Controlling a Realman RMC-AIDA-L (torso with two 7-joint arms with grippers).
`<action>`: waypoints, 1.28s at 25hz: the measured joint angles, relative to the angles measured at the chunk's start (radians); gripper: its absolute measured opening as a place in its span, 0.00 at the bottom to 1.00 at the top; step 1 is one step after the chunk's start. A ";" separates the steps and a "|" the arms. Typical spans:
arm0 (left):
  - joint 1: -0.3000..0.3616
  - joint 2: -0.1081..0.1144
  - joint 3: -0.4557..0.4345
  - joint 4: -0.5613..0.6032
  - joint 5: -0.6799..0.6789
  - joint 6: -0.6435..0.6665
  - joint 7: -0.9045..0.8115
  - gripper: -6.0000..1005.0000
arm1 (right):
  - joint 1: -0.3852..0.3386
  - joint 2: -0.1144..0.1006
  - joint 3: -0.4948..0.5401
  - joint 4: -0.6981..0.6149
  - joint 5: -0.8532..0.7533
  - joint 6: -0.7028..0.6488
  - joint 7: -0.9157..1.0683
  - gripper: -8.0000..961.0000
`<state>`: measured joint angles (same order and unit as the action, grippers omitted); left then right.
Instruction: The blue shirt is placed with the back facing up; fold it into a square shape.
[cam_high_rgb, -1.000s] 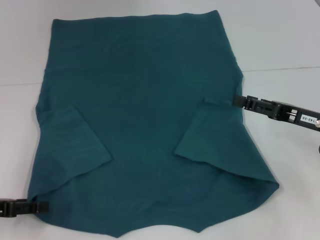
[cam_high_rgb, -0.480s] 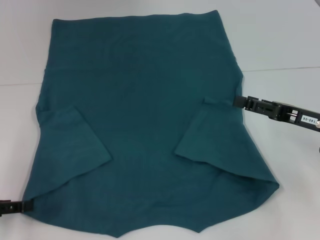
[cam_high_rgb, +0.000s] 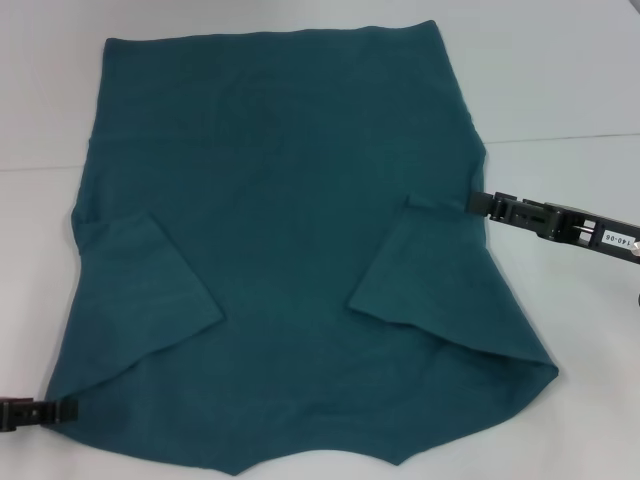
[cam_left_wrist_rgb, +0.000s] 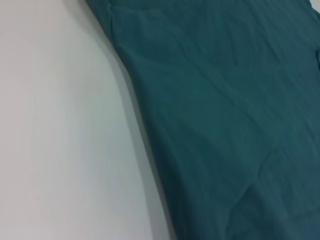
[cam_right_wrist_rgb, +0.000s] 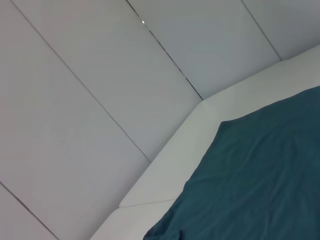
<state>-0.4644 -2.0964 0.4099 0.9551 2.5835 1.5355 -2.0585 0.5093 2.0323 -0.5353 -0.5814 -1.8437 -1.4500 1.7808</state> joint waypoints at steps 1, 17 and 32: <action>-0.001 0.000 0.003 0.000 0.000 0.000 -0.001 0.81 | 0.000 0.000 0.000 0.000 0.000 0.000 0.000 0.97; -0.014 0.005 0.037 0.001 0.007 0.047 -0.007 0.80 | -0.006 0.000 0.001 0.000 0.000 -0.013 0.002 0.97; -0.054 0.009 0.051 -0.012 -0.003 0.116 -0.008 0.80 | -0.009 0.000 0.004 0.000 0.000 -0.014 0.003 0.97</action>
<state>-0.5185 -2.0877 0.4612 0.9435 2.5805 1.6519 -2.0662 0.5001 2.0323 -0.5310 -0.5814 -1.8438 -1.4640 1.7840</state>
